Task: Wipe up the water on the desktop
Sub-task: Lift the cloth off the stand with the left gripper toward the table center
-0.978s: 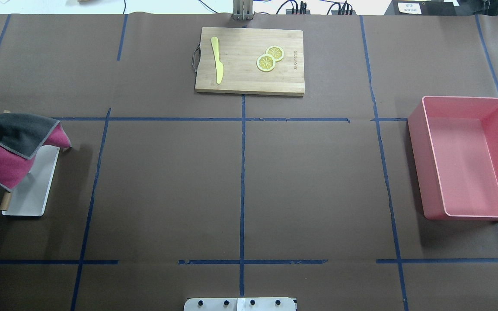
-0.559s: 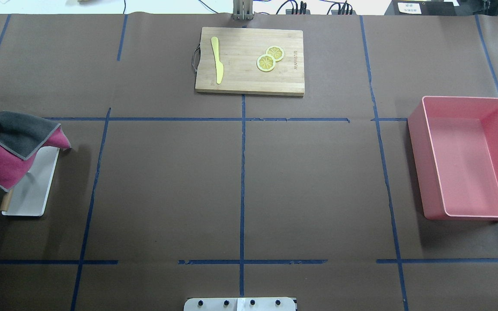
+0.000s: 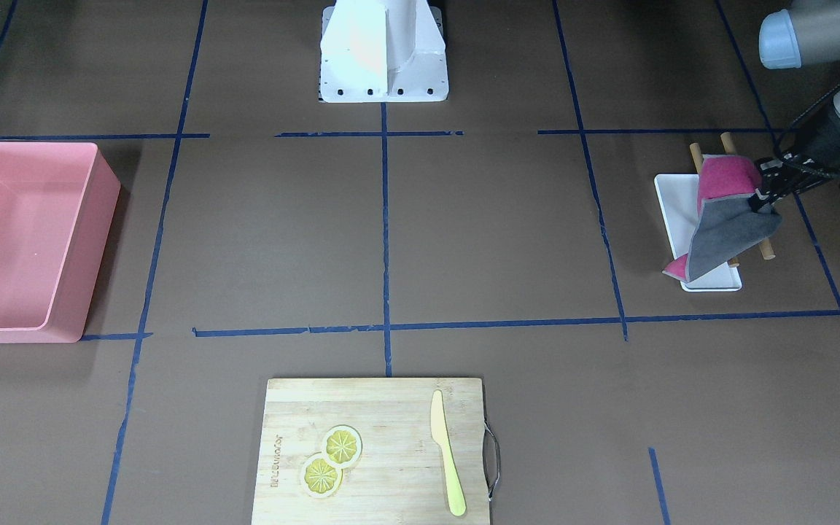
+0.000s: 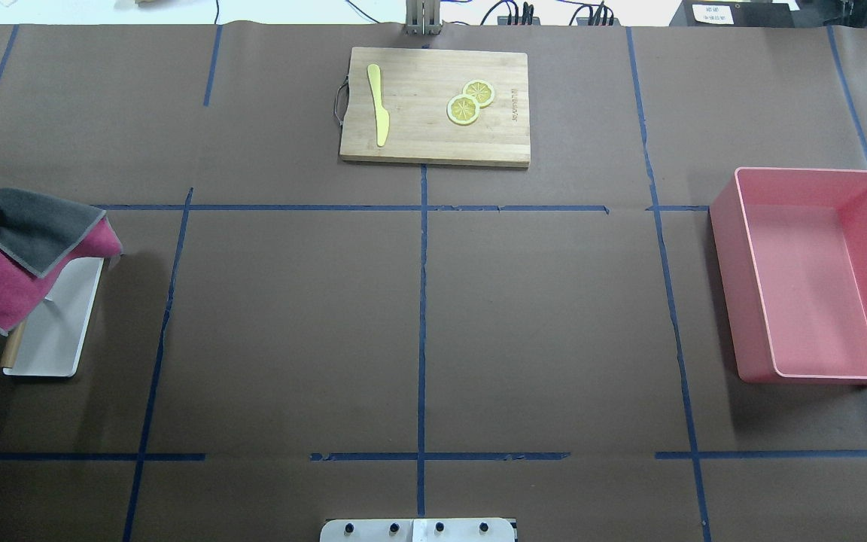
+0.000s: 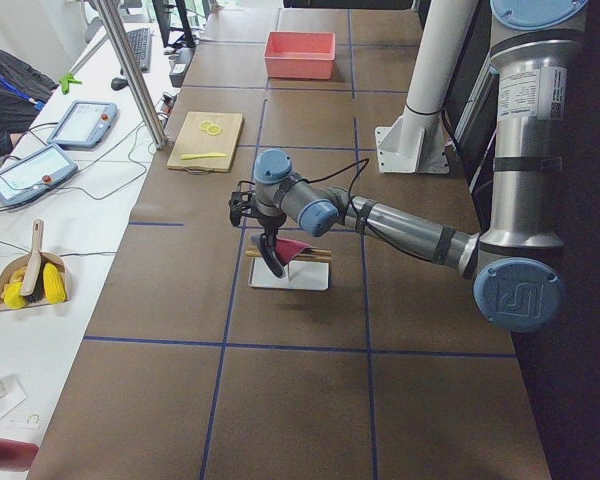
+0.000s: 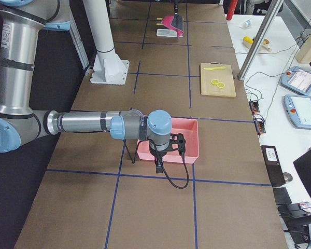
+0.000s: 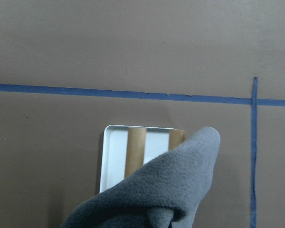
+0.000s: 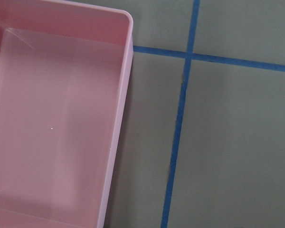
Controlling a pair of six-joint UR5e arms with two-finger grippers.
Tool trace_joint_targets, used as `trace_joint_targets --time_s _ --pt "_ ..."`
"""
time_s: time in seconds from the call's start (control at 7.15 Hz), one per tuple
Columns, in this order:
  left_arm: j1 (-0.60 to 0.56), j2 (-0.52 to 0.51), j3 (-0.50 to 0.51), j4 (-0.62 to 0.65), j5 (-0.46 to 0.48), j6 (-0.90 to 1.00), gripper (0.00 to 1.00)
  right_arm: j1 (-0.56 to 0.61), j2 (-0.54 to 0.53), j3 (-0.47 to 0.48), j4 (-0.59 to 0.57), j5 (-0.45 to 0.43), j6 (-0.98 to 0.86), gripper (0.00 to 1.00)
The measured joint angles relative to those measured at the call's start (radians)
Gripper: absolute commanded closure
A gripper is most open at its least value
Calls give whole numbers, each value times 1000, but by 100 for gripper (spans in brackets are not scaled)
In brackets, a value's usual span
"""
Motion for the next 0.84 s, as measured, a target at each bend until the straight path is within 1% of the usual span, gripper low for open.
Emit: trace_joint_targets --time_s 0.14,0.28,0.42,0.56,0.84 --pt "2 -19 -13 0 -2 -83 100 -1 -1 0 64 25 1 0" --pt "4 -47 -27 0 -11 -184 100 -20 0 0 159 35 0 0" --pt "5 -85 -36 0 -33 -292 100 -69 13 -2 273 36 -3 0" --pt "7 -127 -39 1 -52 -398 100 -124 52 -6 358 39 -3 0" --pt "50 -233 -42 0 -61 -722 100 -235 137 -4 435 30 12 1"
